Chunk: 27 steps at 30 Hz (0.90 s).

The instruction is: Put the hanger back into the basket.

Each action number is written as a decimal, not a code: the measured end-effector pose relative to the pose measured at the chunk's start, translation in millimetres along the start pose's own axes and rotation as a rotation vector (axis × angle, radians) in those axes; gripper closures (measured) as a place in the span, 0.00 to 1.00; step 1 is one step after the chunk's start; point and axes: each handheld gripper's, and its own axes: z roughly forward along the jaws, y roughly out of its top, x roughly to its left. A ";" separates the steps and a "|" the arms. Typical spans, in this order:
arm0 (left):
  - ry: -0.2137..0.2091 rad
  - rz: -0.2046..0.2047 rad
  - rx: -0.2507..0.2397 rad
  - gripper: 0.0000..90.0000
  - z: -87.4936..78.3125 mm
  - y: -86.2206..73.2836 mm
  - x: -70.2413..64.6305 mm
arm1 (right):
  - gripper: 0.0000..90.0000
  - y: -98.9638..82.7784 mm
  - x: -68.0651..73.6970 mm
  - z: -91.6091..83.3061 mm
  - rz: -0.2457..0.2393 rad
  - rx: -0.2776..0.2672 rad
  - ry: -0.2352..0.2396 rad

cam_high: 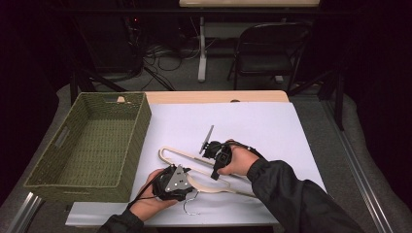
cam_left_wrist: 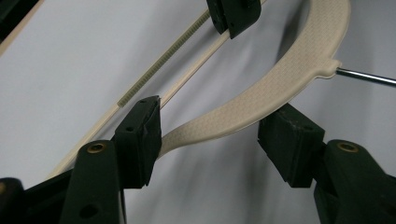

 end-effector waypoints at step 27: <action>-0.038 -0.115 -0.059 0.49 -2.3 7.9 14.1 | 0.72 -59.4 32.9 -44.8 -0.097 -0.283 -0.126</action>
